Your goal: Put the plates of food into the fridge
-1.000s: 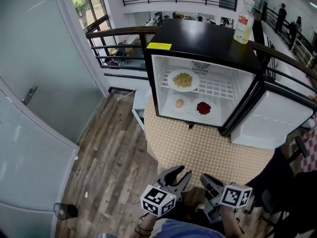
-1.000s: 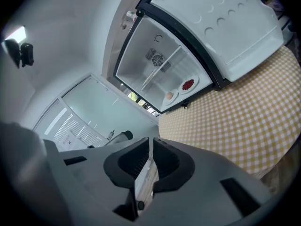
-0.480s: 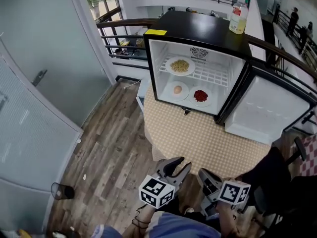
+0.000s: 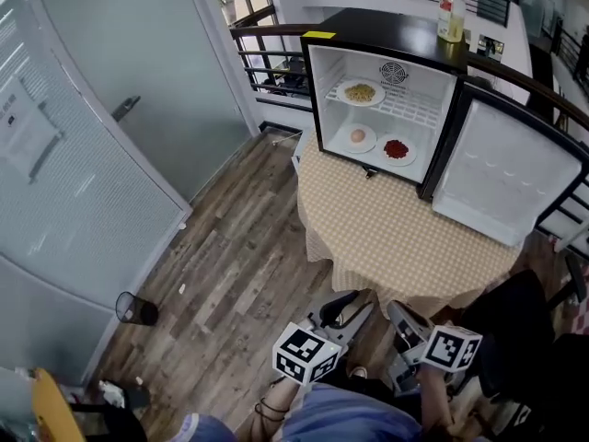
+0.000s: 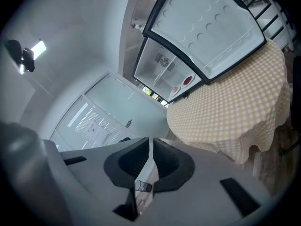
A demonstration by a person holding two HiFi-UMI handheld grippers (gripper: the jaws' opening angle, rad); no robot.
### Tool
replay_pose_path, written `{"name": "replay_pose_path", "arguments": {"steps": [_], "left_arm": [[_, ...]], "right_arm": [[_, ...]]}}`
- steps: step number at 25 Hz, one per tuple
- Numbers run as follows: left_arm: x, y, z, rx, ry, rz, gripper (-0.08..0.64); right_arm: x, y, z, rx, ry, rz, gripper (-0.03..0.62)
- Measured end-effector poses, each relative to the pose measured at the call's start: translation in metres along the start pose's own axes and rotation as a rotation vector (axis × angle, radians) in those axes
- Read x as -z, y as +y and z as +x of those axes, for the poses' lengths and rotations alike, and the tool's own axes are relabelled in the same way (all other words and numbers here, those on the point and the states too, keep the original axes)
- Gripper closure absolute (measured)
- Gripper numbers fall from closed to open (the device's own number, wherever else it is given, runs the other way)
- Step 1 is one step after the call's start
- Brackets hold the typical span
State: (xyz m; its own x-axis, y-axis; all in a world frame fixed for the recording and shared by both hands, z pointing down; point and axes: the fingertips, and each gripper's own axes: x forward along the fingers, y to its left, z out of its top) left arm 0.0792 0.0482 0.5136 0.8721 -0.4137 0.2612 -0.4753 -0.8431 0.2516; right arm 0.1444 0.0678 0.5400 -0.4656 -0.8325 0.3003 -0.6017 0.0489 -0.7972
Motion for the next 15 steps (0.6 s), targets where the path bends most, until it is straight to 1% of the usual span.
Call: {"name": "replay_pose_path", "arguments": {"steps": [3, 6, 9, 12, 15], "left_arm": [[0.018, -0.016, -0.021, -0.051, 0.001, -0.006, 0.422], [0.033, -0.032, -0.041, -0.091, 0.007, -0.011, 0.422], [0.039, -0.049, -0.054, -0.109, 0.005, -0.006, 0.422], [0.039, -0.06, -0.067, -0.131, -0.011, 0.006, 0.422], [0.04, -0.07, -0.075, -0.139, -0.017, 0.015, 0.422]], "right_arm": [[0.028, 0.002, -0.012, -0.039, 0.045, 0.003, 0.552], [0.06, 0.004, -0.022, -0.114, 0.093, 0.033, 0.552], [0.068, 0.014, -0.038, -0.114, 0.094, 0.014, 0.552], [0.084, 0.018, -0.046, -0.166, 0.108, 0.022, 0.552], [0.088, 0.024, -0.054, -0.165, 0.111, 0.004, 0.552]]}}
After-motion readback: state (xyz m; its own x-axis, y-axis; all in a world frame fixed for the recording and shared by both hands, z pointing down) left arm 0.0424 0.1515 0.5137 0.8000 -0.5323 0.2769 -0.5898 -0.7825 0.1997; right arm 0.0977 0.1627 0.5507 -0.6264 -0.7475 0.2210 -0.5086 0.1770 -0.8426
